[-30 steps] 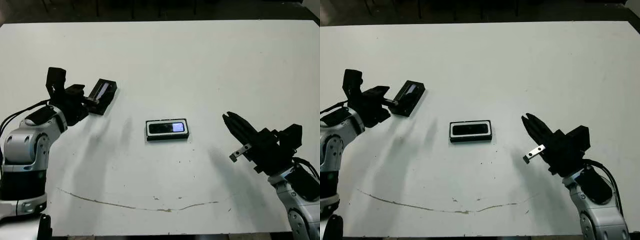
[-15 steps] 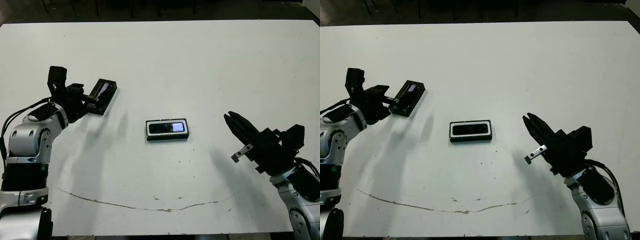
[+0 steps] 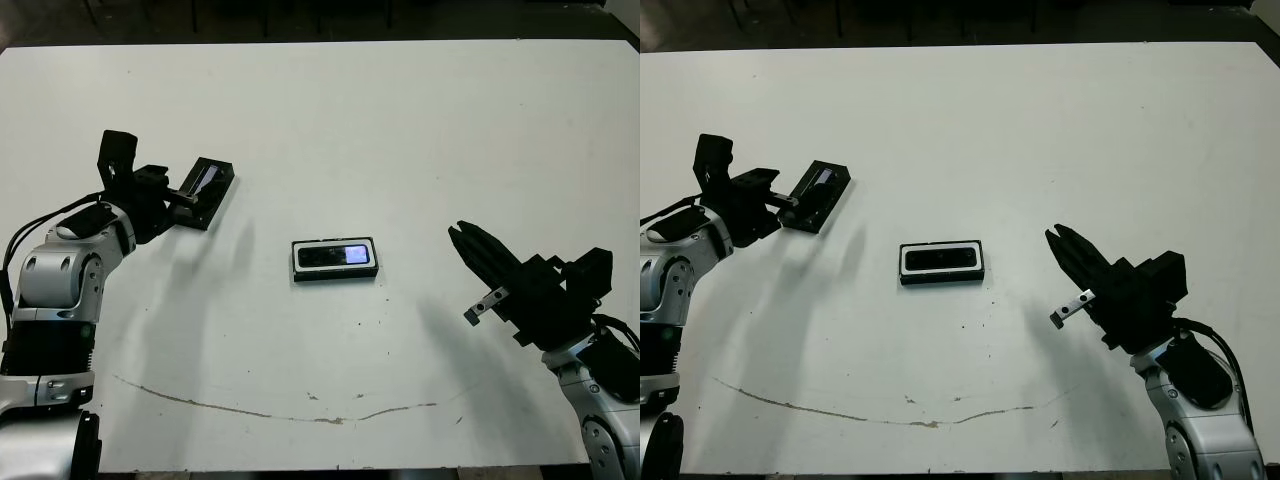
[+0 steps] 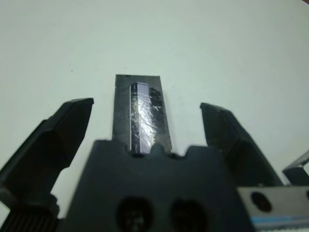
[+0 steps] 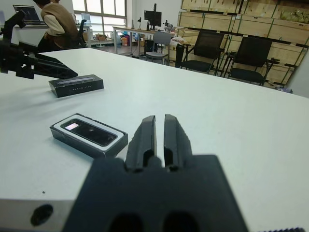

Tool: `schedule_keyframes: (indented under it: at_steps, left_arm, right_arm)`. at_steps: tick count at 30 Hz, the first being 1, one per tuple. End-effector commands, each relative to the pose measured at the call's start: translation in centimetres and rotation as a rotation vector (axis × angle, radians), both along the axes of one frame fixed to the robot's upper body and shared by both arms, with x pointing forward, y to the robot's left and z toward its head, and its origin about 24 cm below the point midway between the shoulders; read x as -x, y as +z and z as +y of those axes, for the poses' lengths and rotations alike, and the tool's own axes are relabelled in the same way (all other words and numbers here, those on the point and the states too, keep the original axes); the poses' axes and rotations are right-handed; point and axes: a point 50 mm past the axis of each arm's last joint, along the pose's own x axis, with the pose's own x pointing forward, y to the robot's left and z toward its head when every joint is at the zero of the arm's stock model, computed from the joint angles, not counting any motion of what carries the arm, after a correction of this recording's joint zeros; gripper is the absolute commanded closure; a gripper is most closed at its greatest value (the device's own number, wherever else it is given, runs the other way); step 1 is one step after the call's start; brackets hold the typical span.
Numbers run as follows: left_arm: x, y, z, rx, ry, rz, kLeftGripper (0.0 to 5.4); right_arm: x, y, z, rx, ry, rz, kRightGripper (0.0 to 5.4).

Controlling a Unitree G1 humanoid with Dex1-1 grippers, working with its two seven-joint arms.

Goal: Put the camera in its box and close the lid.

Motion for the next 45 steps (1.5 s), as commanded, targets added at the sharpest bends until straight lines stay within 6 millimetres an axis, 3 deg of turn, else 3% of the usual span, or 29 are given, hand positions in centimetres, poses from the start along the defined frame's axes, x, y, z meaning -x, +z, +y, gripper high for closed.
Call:
schedule_keyframes:
  at_steps: [1,27,37,40,45]
  left_arm:
    - [0.1,-0.8,0.6,-0.032,0.017,0.056,0.02]
    - [-0.2,-3.3,0.8,-0.120,-0.019,0.133,0.02]
    - [-0.1,-4.4,0.7,-0.083,0.192,0.108,0.02]
    - [0.1,-4.5,0.7,-0.103,0.180,0.109,0.31]
    - [0.4,-4.7,0.5,-0.134,0.149,0.121,1.24]
  right_arm:
    - [0.2,-0.2,-0.2,0.011,-0.013,0.013,5.40]
    - [0.8,1.2,1.1,-0.078,0.004,0.020,5.40]
    - [1.2,1.6,1.2,-0.074,-0.007,0.014,5.40]
    - [1.2,1.5,1.1,-0.075,-0.016,0.022,5.40]
    - [1.3,1.3,0.9,-0.071,-0.016,0.023,5.40]
